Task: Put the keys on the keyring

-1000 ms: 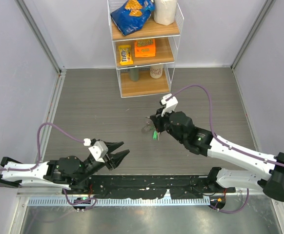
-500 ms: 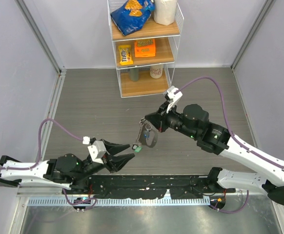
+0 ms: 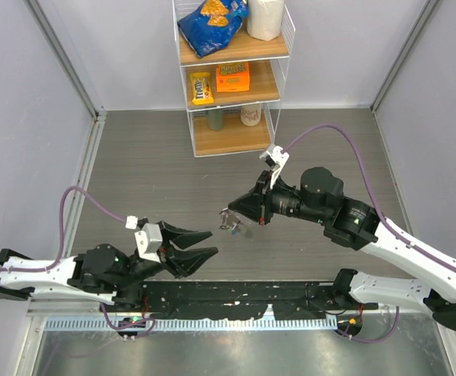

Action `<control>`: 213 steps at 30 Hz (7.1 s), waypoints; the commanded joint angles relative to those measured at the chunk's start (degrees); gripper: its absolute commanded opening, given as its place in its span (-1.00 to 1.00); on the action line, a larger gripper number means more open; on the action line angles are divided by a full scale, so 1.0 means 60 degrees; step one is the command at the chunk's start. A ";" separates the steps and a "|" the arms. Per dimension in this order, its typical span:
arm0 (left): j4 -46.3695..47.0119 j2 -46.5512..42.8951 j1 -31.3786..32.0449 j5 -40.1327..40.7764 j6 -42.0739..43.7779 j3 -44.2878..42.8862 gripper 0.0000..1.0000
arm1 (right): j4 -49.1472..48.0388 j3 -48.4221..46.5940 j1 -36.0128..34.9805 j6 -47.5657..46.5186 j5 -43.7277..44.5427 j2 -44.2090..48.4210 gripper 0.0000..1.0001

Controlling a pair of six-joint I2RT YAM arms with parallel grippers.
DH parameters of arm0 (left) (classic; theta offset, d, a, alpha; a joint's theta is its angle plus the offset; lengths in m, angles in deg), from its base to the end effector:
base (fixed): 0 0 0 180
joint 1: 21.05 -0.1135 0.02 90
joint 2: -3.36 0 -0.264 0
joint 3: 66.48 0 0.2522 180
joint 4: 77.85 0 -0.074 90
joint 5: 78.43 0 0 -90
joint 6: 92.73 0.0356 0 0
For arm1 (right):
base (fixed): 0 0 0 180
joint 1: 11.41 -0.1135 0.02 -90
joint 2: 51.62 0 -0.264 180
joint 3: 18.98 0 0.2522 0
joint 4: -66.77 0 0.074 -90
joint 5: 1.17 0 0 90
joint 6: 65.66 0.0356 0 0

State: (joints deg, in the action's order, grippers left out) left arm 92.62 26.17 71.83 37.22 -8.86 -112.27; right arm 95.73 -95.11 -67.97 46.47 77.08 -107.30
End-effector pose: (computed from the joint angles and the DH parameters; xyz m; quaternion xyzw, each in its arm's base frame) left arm 0.0098 -0.1126 0.3390 0.2881 0.5587 -0.4928 0.6016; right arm 0.1125 0.1835 0.4035 -0.2869 0.7001 0.4716 0.4529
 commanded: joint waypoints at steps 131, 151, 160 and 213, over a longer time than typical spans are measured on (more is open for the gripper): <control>0.1785 0.0916 -0.0012 -0.0979 0.1944 -0.0565 -1.00 | -0.0791 -0.0445 -0.2322 -0.0217 -0.0841 0.0417 -0.89; 0.2459 0.0813 -0.0011 -0.1462 0.2208 -0.0374 -1.00 | -0.1186 0.1049 -0.2322 0.0530 0.0493 0.1619 -0.73; 0.2430 0.0652 -0.0011 -0.1550 0.2165 -0.0345 -1.00 | -0.0981 0.1123 -0.2322 0.0487 0.1064 0.2014 -0.17; 0.1331 0.0403 -0.0011 -0.4451 0.1300 -0.0624 -1.00 | 0.2959 -0.2877 -0.2849 -0.5432 -0.4151 -0.0915 -0.10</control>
State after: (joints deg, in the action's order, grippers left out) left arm 97.29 29.71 71.83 10.44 -0.82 -113.86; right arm 116.30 -112.31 -84.53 13.05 52.86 -112.06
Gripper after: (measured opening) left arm 0.031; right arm 0.470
